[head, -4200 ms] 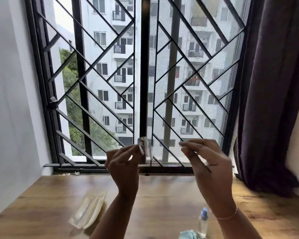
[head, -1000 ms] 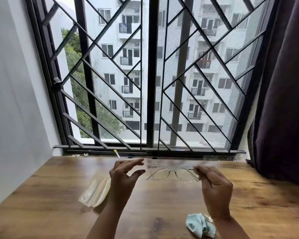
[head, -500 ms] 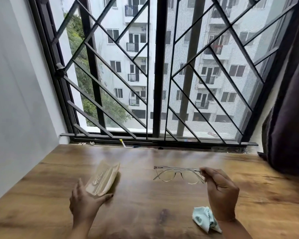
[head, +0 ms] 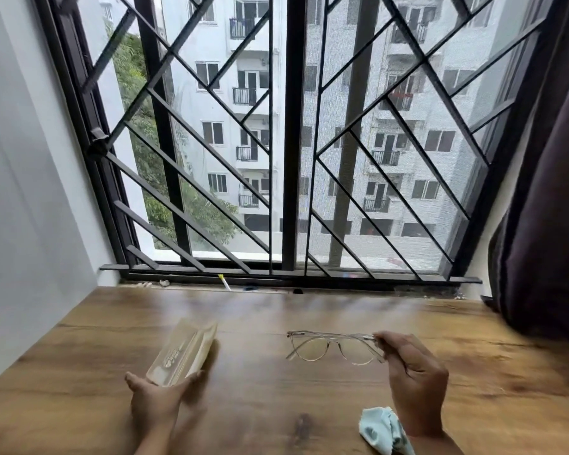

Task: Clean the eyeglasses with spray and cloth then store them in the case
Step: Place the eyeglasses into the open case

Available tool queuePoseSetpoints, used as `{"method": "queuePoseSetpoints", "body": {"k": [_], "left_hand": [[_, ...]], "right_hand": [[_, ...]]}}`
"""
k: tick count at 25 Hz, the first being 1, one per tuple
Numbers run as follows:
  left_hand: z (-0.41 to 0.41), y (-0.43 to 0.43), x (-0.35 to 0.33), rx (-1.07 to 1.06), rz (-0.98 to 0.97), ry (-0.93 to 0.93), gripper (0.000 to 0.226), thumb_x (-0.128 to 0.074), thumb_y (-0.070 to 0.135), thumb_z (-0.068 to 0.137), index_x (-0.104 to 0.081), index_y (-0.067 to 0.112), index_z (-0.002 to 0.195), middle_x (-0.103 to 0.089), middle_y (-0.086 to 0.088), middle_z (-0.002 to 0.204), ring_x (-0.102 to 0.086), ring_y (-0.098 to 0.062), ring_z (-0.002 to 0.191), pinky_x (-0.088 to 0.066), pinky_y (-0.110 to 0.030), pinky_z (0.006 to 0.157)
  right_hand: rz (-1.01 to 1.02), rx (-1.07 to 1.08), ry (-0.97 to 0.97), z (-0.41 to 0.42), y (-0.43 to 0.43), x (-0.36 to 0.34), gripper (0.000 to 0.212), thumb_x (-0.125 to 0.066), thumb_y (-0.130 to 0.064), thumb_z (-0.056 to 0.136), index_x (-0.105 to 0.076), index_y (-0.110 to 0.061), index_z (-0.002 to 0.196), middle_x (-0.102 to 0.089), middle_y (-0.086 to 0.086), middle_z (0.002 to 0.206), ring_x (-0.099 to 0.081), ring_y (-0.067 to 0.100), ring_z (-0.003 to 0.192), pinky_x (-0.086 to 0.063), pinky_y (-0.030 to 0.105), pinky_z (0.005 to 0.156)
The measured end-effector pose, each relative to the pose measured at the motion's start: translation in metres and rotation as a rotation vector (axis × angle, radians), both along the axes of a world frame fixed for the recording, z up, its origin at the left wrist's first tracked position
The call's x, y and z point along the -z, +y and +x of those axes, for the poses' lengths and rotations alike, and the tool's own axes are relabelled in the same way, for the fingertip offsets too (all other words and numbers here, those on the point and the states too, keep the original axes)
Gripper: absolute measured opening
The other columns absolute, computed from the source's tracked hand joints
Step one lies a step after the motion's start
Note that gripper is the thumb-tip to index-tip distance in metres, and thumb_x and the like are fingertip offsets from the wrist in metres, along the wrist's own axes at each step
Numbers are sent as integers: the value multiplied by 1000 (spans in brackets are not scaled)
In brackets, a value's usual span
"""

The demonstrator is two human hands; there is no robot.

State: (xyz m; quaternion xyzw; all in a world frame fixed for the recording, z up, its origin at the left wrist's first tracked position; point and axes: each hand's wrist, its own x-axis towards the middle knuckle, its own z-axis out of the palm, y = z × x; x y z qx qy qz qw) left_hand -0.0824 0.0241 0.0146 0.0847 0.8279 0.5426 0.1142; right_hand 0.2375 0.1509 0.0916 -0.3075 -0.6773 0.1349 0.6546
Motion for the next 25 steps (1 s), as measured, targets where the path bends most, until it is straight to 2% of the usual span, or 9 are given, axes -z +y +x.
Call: {"method": "queuePoseSetpoints", "body": {"k": [4,6,8,11,16,18,20,21,25], "left_hand": [[-1,3,-2,51,-10,-22,134,-93,32,41,-12,1,142,-53,-27,125,-50,-43,115,-38,-48,95],[-2,5,-3,75,-7,-16,143,-86,44,31,-8,6,144,-52,-25,127,-49,-42,118,-34,-48,99],[-4,7,-3,98,-14,-15,149,-77,46,22,-4,8,146,-53,-23,129,-49,-42,118,-34,-49,101],[-16,13,10,185,25,-52,157,-80,46,15,0,9,146,-58,-22,122,-55,-38,112,-41,-48,97],[-17,25,27,481,29,-53,143,-91,21,25,-13,7,144,-62,-16,115,-60,-23,104,-44,-36,91],[-7,31,23,588,37,-72,138,-89,2,36,-9,13,147,-61,-9,108,-58,-19,102,-43,-25,87],[6,41,19,743,45,-99,136,-84,-9,40,-5,18,147,-57,-6,106,-57,-18,99,-44,-11,77],[14,47,18,823,45,-118,136,-82,-12,41,-3,19,147,-55,-7,107,-57,-16,98,-46,-9,74],[52,65,19,1041,81,-224,138,-77,-16,40,5,18,147,-49,-14,114,-58,-17,102,-53,-23,69]], "right_hand": [[-7,3,-6,-1,4,0,30,-59,12,65,-71,-11,81,-66,-14,88,-62,0,72,-45,7,71],[-3,9,-13,-2,5,0,31,-58,13,65,-71,-11,81,-65,-15,88,-61,-2,73,-45,6,71],[3,12,-19,-3,7,-1,32,-59,12,65,-71,-12,81,-65,-16,89,-61,-2,74,-45,6,72],[6,6,-18,-2,9,0,34,-58,12,66,-70,-15,82,-65,-16,88,-62,0,73,-45,7,71],[15,0,-7,7,10,5,31,-60,9,67,-70,-16,83,-67,-15,88,-63,2,73,-48,12,70],[0,1,3,14,8,8,32,-60,7,67,-69,-20,83,-67,-17,87,-63,2,73,-51,16,69],[-22,1,7,21,6,10,35,-62,3,69,-68,-28,84,-68,-20,85,-64,3,73,-52,19,68],[-30,3,14,24,4,11,36,-63,0,70,-68,-33,85,-68,-24,85,-63,2,73,-52,18,69],[-81,11,52,37,-2,18,36,-62,-19,72,-68,-51,88,-68,-27,85,-63,-1,75,-50,11,72]]}}
